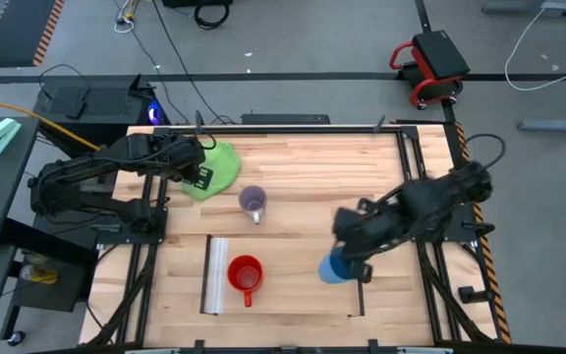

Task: Stack small to large cups/mugs on shelf
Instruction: Put the blue cup on the shelf

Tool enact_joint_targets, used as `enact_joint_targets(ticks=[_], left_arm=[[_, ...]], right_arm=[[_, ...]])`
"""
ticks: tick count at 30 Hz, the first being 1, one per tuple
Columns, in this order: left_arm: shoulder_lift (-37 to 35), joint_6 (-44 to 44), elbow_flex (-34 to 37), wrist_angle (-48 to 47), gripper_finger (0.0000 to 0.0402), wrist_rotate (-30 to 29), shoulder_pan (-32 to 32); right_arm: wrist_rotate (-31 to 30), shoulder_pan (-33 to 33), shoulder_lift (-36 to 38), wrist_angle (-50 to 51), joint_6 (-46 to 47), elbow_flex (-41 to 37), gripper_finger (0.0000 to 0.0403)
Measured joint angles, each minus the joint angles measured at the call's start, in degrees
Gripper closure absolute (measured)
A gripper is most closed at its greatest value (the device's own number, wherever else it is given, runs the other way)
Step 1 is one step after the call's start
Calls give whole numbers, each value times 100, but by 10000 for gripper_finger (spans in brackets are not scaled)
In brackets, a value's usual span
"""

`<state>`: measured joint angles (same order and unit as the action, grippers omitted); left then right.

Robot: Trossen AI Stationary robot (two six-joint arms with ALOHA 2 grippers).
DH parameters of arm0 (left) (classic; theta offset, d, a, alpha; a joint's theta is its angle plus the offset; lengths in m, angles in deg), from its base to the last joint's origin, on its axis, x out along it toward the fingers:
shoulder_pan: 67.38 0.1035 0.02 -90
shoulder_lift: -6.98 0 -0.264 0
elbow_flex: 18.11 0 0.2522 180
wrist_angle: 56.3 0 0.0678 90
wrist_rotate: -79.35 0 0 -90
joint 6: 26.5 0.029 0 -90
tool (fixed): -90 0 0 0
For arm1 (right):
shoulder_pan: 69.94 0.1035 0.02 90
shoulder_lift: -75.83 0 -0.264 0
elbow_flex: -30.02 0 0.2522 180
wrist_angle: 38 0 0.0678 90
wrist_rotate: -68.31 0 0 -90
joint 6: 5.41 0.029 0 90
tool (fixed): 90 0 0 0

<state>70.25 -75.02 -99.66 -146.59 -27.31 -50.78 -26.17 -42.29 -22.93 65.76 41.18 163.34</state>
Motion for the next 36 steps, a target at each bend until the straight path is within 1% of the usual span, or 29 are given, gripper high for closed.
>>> enact_joint_targets(ticks=[3, 12, 18, 30, 36], left_arm=[[0, 19, 0, 0, 332, 0, 64], [0, 31, 0, -2, 326, 170, 162], [0, 31, 0, 0, 333, 173, 162], [13, 9, 0, 0, 329, 175, 162], [11, -28, 0, 2, 335, 175, 162]], right_arm=[[43, -38, -275, 8, -406, 40, 400], [-60, -363, -865, -2, -1129, 770, 400], [3, -558, -1247, 0, -1717, 1044, 400], [115, -699, -1543, 3, -2327, 1423, 400], [176, -701, -1637, 2, -2545, 1453, 400]])
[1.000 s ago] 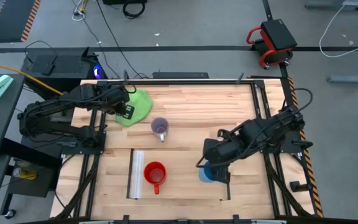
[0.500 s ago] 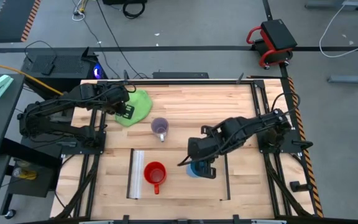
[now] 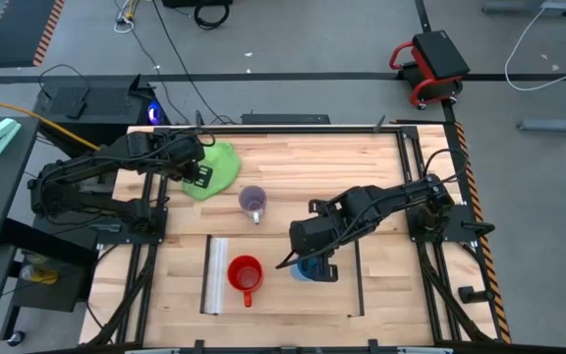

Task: Stack small to large cups/mugs on shelf
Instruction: Put the blue cup on the shelf

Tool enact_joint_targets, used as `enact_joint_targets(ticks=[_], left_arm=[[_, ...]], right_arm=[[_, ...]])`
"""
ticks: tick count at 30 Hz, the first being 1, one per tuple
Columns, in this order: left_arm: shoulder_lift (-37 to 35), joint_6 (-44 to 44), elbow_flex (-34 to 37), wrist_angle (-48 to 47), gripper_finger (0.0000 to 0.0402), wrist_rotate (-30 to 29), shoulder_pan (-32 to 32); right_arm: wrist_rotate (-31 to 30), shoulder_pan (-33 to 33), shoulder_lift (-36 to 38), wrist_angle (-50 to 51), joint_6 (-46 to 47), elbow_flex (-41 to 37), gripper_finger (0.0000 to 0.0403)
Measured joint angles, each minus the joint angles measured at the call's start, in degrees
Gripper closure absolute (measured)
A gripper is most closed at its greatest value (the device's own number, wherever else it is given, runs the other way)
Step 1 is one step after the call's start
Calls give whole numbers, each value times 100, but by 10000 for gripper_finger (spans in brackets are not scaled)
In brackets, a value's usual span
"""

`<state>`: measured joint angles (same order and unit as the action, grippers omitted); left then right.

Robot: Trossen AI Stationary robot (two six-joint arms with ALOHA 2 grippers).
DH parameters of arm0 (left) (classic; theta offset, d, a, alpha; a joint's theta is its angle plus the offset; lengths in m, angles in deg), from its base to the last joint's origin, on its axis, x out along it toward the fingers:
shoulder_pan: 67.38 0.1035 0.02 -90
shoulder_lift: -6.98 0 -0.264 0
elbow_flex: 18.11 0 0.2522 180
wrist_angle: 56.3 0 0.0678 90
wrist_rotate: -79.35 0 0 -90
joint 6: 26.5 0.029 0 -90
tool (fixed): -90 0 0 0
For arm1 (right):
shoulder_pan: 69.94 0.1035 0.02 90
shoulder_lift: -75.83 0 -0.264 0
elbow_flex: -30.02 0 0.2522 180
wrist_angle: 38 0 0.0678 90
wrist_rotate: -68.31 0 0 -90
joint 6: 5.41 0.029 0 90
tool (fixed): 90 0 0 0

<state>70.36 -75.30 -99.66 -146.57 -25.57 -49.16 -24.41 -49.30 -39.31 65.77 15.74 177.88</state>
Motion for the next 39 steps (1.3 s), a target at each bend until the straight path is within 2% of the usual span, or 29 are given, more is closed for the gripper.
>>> enact_joint_targets(ticks=[39], left_arm=[[0, 0, 0, 2, 331, 0, 0]], right_arm=[[129, 46, -243, 0, -413, -15, 394]])
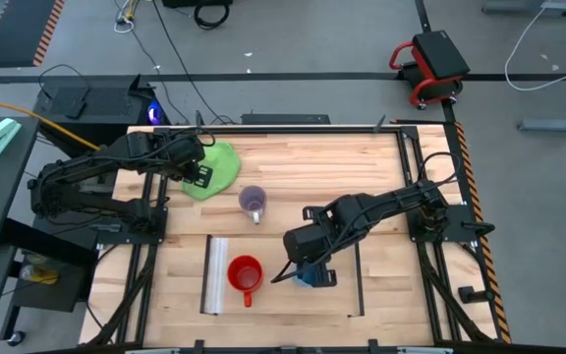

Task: Stack small to large cups/mugs on shelf
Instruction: Put the blue cup on the shelf

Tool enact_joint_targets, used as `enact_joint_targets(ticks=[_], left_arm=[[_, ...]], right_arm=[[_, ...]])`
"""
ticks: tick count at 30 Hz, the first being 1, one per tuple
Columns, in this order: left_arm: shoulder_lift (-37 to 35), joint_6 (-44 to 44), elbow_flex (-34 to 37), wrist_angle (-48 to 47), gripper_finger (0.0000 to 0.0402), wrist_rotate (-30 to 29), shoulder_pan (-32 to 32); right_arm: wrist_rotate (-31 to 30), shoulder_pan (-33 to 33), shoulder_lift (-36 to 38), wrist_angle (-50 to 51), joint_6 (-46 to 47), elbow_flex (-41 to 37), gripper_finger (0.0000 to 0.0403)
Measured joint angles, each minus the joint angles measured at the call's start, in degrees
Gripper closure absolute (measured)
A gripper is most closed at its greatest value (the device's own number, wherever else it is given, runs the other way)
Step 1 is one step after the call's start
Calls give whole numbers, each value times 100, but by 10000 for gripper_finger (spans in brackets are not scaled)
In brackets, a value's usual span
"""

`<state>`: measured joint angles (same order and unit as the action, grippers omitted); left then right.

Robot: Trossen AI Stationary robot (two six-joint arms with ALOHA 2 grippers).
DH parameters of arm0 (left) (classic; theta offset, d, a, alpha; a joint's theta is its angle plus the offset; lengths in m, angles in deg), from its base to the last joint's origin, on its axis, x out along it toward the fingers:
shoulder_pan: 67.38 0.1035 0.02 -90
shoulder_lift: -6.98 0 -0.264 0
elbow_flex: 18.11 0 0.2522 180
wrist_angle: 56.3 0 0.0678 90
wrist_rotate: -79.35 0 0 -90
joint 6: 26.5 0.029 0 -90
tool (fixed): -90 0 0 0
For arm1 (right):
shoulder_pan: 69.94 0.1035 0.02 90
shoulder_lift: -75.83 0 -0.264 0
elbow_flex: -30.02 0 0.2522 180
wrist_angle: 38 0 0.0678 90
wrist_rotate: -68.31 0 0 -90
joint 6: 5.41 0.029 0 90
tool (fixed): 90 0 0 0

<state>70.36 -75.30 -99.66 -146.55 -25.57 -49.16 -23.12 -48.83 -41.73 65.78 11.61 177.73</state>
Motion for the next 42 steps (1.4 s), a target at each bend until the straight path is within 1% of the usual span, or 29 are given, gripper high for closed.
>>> enact_joint_targets(ticks=[5, 13, 21, 31, 42], left_arm=[[0, 0, 0, 0, 326, 0, 0], [0, 2, 0, 0, 332, 0, 0], [0, 2, 0, 0, 324, 0, 0], [0, 9, 0, 0, 330, 0, 0], [0, 11, 0, -2, 320, 0, 0]], right_arm=[[0, -3, 0, 0, -25, 0, 377], [4, -9, 0, -1, -16, 0, 357], [26, -46, 0, -11, -25, 0, 355], [26, -69, 41, -188, -71, 4, 354], [24, -116, 108, -186, -99, 3, 354]])
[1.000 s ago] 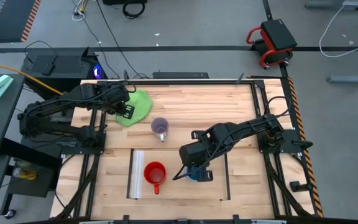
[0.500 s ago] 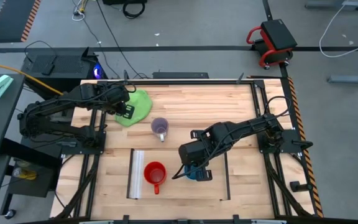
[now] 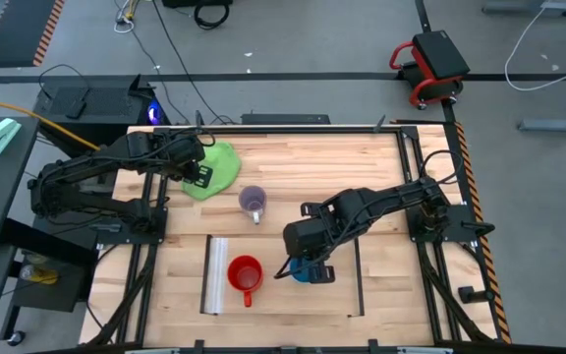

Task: Stack small to large cups/mugs on shelf
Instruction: Put the blue cup on the shelf

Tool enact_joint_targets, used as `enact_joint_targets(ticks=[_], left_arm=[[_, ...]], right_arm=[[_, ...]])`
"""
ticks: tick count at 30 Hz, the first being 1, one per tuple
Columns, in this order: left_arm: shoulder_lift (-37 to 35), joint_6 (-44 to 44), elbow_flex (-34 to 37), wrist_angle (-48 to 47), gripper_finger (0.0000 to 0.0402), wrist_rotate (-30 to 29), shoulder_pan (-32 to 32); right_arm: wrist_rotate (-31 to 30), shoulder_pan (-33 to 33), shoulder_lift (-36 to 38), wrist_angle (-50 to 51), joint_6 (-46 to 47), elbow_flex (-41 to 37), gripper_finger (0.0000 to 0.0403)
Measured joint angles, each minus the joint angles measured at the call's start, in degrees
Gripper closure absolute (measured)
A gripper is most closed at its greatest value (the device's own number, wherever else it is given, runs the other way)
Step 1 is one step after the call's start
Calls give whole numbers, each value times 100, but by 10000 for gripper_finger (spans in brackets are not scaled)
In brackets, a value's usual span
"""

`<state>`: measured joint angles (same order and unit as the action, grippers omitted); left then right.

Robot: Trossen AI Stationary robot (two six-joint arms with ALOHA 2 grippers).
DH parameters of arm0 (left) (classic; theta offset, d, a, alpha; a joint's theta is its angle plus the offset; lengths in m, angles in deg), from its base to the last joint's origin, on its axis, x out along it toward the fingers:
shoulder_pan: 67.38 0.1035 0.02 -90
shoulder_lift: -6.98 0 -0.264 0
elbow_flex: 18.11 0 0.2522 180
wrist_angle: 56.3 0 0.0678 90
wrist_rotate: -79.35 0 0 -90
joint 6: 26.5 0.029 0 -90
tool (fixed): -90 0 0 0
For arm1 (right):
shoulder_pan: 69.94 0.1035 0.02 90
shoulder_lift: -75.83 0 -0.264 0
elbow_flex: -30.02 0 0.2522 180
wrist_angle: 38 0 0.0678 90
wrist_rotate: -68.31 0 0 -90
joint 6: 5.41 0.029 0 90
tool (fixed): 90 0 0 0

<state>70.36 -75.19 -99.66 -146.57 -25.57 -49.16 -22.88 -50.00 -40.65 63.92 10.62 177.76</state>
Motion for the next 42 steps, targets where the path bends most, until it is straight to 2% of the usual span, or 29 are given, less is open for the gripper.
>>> enact_joint_targets(ticks=[12, 19, 25, 29, 36, 39, 42], left_arm=[[0, 1, 0, -4, 317, 0, -2], [0, 0, 0, -2, 317, 2, -2], [0, 1, 0, -2, 323, 20, -2], [0, 50, 0, 0, 319, 17, -2], [0, 103, 0, 2, 316, 17, -2], [0, 182, 0, 8, 320, 18, -2], [0, 201, 0, 43, 321, 17, -2]], right_arm=[[-359, -42, 604, 137, 335, 14, 354], [-1538, 111, 1523, 190, 1221, -23, 362], [-2412, 745, 2204, 168, 2110, -123, 395], [-2951, 1255, 2638, 171, 3043, -928, 396], [-3425, 2192, 3503, 17, 5510, -3440, 399], [-3822, 2549, 3770, -919, 6103, -4439, 399], [-4139, 2614, 3883, -2341, 5846, -5213, 400]])
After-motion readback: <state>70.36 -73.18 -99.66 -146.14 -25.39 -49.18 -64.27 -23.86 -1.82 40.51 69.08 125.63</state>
